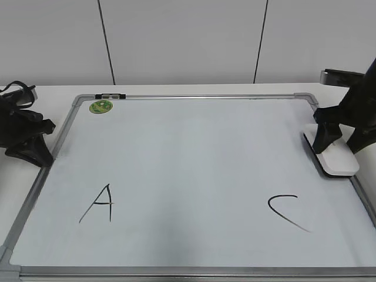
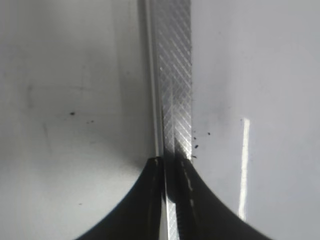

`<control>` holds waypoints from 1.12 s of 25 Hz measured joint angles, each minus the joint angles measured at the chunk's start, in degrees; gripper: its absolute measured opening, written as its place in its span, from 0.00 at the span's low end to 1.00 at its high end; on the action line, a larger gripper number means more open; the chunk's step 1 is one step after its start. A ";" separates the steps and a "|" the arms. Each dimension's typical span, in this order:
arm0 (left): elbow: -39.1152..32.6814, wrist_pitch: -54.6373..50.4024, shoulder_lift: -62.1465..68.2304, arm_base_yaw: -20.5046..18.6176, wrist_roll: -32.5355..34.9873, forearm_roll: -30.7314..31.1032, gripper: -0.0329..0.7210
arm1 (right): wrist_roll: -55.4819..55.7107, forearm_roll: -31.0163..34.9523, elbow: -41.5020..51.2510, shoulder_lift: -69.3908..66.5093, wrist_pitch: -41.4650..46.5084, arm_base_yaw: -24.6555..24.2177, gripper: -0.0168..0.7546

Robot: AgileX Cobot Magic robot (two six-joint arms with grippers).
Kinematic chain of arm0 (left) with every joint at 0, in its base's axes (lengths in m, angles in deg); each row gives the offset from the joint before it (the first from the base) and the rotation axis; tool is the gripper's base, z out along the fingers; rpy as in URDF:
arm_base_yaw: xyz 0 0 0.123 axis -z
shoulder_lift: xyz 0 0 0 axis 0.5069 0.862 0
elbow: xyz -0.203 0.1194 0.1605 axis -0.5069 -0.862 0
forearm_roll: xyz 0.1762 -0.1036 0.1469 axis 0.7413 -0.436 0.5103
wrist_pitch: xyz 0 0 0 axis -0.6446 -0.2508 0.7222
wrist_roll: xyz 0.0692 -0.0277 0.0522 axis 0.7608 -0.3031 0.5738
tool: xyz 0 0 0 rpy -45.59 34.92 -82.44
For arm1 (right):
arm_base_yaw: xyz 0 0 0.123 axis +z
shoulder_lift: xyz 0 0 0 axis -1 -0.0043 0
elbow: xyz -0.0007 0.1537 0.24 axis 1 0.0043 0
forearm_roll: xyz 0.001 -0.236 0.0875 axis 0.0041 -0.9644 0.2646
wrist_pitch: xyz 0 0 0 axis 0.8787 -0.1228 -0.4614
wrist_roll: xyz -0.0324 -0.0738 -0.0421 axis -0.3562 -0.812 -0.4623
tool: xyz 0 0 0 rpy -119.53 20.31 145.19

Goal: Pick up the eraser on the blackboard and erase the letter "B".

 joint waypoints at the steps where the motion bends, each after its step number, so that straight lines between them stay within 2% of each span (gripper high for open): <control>1: 0.00 0.00 0.00 0.00 0.00 0.00 0.09 | 0.00 0.00 0.00 -0.09 0.23 0.00 0.71; 8: 0.00 0.00 0.00 0.00 0.00 0.00 0.09 | 0.20 -0.59 -0.13 -1.29 0.69 0.00 0.71; 13: 0.00 0.00 0.00 0.00 0.00 0.00 0.09 | 0.46 -0.59 -0.13 -1.41 0.69 0.00 0.81; 17: 0.00 0.00 0.00 0.00 -0.02 0.00 0.09 | 0.46 -0.80 -0.56 -1.29 1.66 0.00 0.83; 22: 0.00 0.00 0.00 0.00 -0.02 -0.22 0.11 | 0.46 -1.79 -5.67 0.57 6.54 0.00 0.83; 25: 0.00 0.12 0.00 0.00 -0.02 -0.34 0.18 | 0.46 -1.92 -9.12 2.10 8.94 0.00 0.82; 28: 1.18 -0.64 0.23 0.00 -0.02 -0.57 0.38 | 0.46 -1.92 -11.36 3.25 9.72 0.00 0.81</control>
